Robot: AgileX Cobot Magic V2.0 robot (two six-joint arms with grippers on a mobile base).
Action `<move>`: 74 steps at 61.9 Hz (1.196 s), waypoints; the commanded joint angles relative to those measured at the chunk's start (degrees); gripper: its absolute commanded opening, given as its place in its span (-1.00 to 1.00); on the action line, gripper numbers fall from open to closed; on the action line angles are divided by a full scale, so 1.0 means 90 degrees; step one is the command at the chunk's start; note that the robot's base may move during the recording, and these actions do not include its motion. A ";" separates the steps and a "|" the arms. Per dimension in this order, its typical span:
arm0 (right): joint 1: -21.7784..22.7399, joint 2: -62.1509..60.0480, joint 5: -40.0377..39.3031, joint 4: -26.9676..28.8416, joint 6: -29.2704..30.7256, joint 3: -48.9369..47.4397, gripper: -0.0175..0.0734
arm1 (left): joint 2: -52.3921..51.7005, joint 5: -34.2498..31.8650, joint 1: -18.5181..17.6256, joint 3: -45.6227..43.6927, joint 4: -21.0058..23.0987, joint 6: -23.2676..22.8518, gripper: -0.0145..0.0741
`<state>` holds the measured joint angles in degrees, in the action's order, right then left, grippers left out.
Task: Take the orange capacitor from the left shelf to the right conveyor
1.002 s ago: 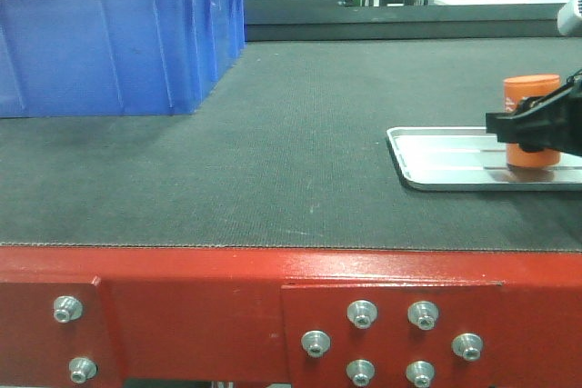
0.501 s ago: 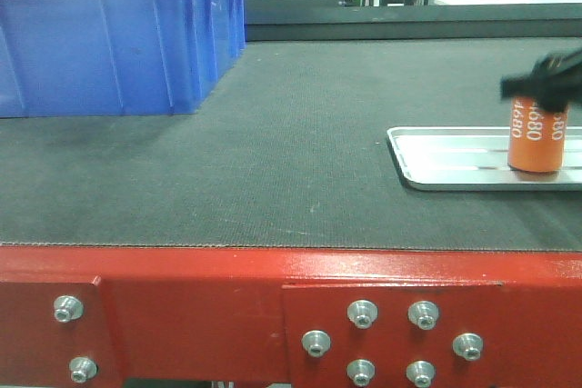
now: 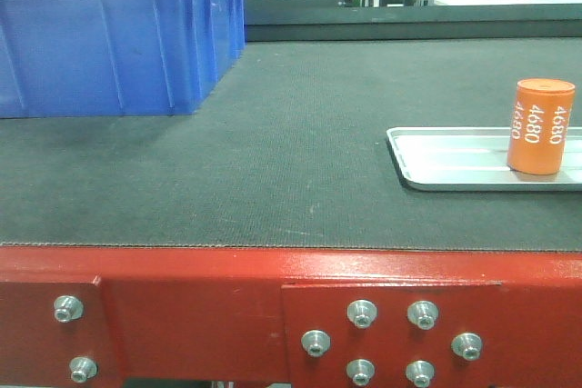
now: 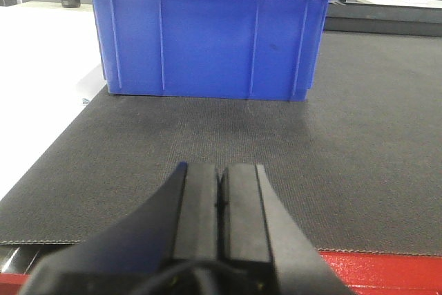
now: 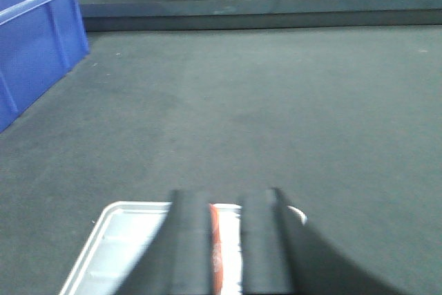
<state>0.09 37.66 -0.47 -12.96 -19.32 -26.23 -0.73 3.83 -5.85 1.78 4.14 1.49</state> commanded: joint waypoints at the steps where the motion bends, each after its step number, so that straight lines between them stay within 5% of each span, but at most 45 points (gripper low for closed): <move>1: 0.0000 -0.0699 0.0356 -0.0016 -0.0016 -0.0167 -0.50 | -0.0073 -0.0578 0.0005 -0.0020 0.0011 -0.0010 -0.96; 12: 0.0000 -0.1611 0.1023 -0.0016 -0.0016 -0.0167 -0.49 | -0.0073 -0.0578 0.0005 -0.0020 0.0011 -0.0010 -0.96; 43: 0.0011 -0.1817 0.1061 -0.0016 0.0054 -0.0158 -0.49 | -0.0073 -0.0578 0.0005 -0.0020 0.0011 -0.0010 -0.96; 51: 0.0011 -0.1933 0.1019 0.0194 0.0773 -0.0004 -0.49 | -0.0073 -0.0578 0.0005 -0.0020 0.0011 -0.0010 -0.96; 63: 0.0043 -0.2723 0.0982 0.1619 0.2575 0.0640 -0.49 | -0.0073 -0.0578 0.0005 -0.0020 0.0011 -0.0010 -0.96; 74: 0.0411 -0.3649 0.0726 0.1882 0.2657 0.1610 -0.49 | -0.0073 -0.0578 0.0005 -0.0020 0.0011 -0.0010 -0.96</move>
<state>2.16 7.07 12.48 2.70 3.44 -13.10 -0.73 3.83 -5.85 1.78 4.14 1.49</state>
